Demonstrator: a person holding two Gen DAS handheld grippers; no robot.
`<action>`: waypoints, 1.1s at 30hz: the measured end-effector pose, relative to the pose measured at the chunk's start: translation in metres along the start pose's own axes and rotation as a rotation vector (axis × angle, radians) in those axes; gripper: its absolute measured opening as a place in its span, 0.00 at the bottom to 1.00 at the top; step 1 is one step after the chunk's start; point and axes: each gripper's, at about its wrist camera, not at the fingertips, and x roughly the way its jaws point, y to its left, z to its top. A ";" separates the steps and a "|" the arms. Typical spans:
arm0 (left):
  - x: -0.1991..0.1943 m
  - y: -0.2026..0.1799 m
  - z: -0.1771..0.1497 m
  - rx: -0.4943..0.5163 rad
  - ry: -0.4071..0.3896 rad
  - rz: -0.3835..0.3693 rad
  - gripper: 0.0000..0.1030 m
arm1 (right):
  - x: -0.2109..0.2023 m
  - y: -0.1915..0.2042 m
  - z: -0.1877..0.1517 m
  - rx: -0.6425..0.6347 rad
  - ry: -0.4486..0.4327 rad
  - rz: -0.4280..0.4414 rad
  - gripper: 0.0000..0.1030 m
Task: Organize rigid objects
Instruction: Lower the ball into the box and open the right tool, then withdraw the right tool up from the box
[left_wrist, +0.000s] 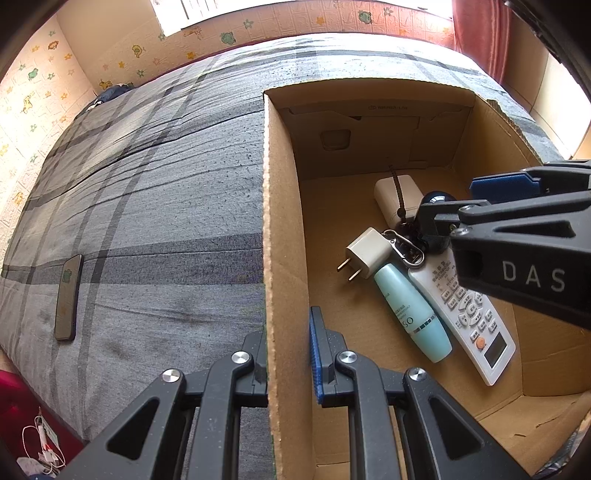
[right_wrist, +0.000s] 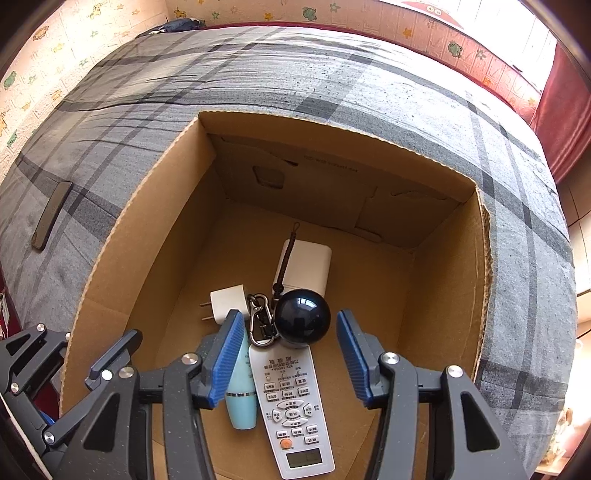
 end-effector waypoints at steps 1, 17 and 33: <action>0.000 0.000 0.000 -0.003 0.000 -0.003 0.16 | -0.003 -0.001 -0.001 0.001 -0.004 -0.003 0.54; -0.001 -0.001 0.002 0.001 0.003 0.004 0.16 | -0.051 -0.009 -0.013 0.030 -0.068 -0.062 0.69; -0.002 -0.003 0.002 0.004 0.003 0.008 0.16 | -0.098 -0.026 -0.041 0.095 -0.124 -0.064 1.00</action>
